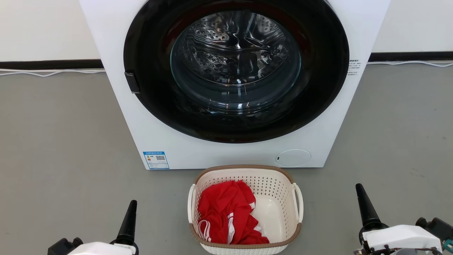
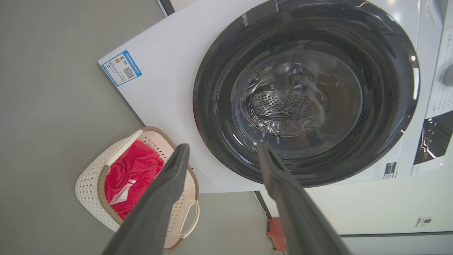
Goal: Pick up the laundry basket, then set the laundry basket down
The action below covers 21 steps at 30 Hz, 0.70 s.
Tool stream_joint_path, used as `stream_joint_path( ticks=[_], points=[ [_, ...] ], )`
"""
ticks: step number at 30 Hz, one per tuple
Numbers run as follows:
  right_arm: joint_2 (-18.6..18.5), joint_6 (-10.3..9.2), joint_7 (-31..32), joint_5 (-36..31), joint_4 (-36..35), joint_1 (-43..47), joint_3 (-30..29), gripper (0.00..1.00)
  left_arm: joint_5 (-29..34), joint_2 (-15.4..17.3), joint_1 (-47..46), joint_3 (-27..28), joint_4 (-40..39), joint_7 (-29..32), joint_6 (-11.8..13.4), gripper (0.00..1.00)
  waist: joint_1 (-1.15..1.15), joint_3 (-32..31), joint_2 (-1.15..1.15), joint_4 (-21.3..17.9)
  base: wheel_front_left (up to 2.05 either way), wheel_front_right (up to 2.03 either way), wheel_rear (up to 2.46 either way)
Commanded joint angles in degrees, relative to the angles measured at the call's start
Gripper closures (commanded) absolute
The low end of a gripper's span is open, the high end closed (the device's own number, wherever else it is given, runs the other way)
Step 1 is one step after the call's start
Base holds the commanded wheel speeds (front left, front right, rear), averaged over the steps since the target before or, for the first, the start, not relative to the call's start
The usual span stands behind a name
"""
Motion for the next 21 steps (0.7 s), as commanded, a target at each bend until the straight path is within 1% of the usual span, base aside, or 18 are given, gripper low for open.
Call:
stream_joint_path(
  ticks=[1,21],
  points=[
    [-0.8,0.16,-1.0,-3.1,-1.5,-1.7,0.9,0.00,2.8,0.5,-1.5,0.1,-1.5,-0.8,0.3,0.00,-0.01,-0.1,0.00,0.1,0.00,0.00,0.00],
    [-1.2,0.22,-4.2,-17.4,-0.7,-1.7,2.0,0.00,16.3,0.6,-0.8,-1.1,-2.0,-4.0,2.1,0.00,-0.01,-0.4,0.00,0.4,0.00,0.00,0.00]
  ],
)
